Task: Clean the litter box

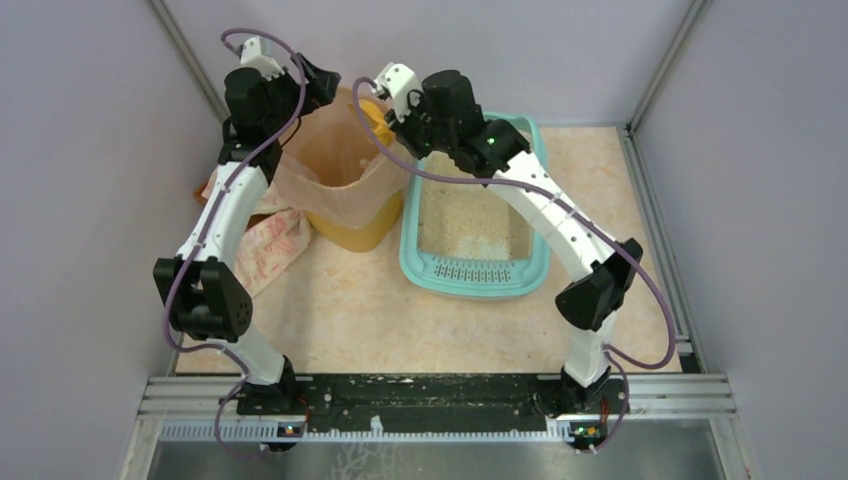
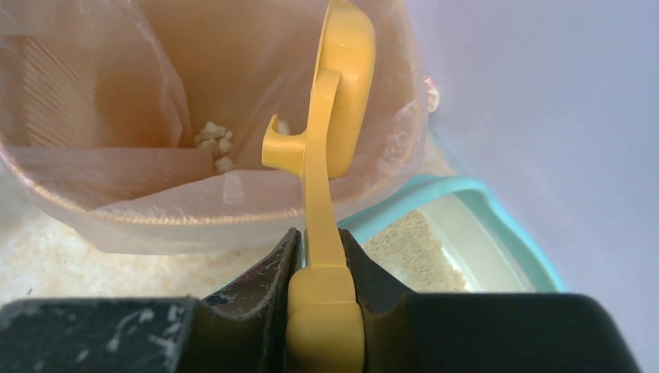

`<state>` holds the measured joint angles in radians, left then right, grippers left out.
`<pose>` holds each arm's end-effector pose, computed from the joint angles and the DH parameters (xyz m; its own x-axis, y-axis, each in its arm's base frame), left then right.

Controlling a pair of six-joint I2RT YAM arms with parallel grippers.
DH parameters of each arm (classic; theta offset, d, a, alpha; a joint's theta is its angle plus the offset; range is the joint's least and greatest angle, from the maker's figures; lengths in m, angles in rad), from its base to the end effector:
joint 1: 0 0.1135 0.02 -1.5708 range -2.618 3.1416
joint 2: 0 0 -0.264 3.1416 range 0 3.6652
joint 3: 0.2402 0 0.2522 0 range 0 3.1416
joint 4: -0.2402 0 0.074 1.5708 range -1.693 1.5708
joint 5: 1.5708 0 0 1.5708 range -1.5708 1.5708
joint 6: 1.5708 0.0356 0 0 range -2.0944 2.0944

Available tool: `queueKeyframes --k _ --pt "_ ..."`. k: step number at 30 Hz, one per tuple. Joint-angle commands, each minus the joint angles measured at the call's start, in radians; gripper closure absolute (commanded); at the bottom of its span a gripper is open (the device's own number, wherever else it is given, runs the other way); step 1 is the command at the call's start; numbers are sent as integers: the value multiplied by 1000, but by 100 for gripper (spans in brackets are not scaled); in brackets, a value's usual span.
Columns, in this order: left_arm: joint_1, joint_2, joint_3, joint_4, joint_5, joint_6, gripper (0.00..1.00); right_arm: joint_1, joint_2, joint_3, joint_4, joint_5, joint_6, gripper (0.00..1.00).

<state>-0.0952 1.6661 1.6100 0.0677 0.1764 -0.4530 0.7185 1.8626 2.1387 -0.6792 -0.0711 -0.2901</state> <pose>0.3997 -0.0444 0.4237 -0.1070 -0.4226 -0.9000 0.2463 0.8657 -0.4358 0.3115 0.2757 0.4479 -0.0811 -0.4499 -0.8894 -0.7608 0.6044 -0.2364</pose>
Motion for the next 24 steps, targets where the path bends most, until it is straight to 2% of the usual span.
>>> queueKeyframes --k 1,6,15,18,21,24 --pt "6 -32 -13 24 9 -2 3 31 -89 -17 146 128 -89 100" --pt "6 -39 -22 21 2 5 3 64 -101 -49 196 145 -135 100" --pt "8 -24 -14 26 4 -1 3 104 -79 -79 131 116 -174 100" --pt "8 -17 -12 33 15 -12 3 98 -78 -100 100 138 -145 100" --pt "8 -15 -12 34 15 -13 3 70 -108 -111 131 78 -58 100" --pt "8 -14 -14 33 16 -17 3 64 -136 -108 168 65 -47 100"
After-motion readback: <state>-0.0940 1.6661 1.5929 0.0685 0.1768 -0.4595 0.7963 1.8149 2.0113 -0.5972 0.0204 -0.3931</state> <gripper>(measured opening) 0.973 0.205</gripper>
